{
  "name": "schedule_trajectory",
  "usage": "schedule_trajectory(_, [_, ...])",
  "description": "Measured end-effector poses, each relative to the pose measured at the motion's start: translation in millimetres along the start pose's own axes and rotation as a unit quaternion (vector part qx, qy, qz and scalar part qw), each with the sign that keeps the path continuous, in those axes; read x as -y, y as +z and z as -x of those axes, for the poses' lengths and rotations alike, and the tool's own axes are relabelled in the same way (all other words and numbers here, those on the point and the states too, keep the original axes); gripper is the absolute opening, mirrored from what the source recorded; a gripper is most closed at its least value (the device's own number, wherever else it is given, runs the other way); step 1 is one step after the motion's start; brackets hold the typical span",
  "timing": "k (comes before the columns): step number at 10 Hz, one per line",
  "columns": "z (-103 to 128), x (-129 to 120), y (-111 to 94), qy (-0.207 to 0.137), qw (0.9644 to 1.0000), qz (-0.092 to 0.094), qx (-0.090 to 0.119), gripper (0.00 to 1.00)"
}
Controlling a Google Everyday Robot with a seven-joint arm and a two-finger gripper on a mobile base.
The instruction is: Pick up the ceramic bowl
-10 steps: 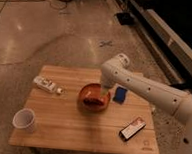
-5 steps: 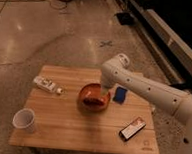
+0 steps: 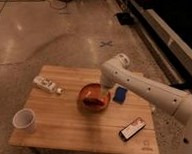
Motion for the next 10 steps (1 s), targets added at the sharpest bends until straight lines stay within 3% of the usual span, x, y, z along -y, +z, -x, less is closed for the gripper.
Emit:
schedule_trajectory(3, [0,0,0,-0.001,1.0,0.0,0.0,0.62])
schedule_trajectory(6, [-4,-5,7,-0.038,0.9992,0.009,0.007,0.62])
schedule_trajectory(7, [-10,-9,9,-0.062,0.9979,0.014,0.012,0.62])
schedule_trajectory(10, [-42,-25,15,-0.142,0.9884,0.044,0.03,0.62])
